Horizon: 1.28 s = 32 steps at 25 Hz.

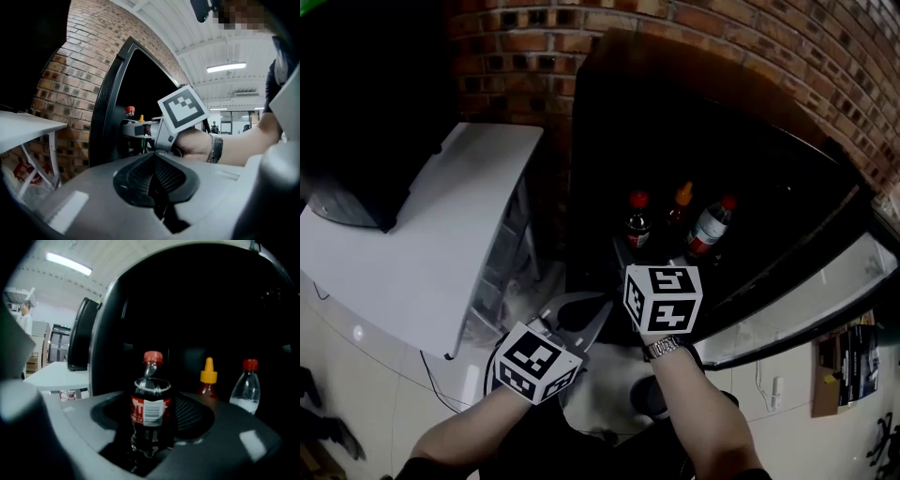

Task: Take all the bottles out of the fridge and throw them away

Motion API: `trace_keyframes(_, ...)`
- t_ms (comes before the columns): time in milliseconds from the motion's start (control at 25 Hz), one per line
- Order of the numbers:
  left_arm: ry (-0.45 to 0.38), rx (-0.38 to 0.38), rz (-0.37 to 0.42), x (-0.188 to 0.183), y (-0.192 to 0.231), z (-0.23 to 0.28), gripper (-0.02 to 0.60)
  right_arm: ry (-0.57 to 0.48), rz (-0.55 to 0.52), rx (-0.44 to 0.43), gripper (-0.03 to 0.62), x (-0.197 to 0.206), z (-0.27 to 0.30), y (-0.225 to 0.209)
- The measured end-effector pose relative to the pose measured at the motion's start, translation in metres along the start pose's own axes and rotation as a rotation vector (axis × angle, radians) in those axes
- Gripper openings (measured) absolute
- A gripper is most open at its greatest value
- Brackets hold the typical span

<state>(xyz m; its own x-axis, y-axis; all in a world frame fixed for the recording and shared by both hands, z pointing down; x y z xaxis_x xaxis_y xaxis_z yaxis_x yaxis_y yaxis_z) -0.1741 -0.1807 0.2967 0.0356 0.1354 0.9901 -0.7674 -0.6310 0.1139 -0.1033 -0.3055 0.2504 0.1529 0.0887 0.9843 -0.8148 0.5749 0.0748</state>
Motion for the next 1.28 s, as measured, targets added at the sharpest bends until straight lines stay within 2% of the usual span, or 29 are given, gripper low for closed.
trace_keyframes(320, -0.008, -0.012, 0.007, 0.005, -0.049, -0.027, 0.003, -0.024, 0.008, -0.015, 0.285, 0.008, -0.078, 0.013)
trace_keyframes(680, 0.056, 0.03, 0.008, 0.035, -0.128, -0.049, 0.003, -0.001, 0.04, 0.007, 0.285, 0.046, -0.179, 0.018)
trace_keyframes(1280, 0.204, 0.136, -0.028, 0.113, -0.213, -0.057, 0.003, 0.181, 0.158, 0.178, 0.284, 0.186, -0.303, -0.015)
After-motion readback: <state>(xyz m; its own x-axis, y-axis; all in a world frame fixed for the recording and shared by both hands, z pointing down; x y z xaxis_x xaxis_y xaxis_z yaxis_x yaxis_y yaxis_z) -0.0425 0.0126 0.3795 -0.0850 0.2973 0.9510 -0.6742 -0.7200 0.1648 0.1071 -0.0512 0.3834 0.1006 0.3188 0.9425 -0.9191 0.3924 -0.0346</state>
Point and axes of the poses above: the fingertips, and each gripper's own axes: z forward along the fingers, y to its left, x out of its underside, the point moved 6 cm from there along -z, backward along the fingers, and after that the axes turned 2 degrees about -y, right-handed, at the moved point
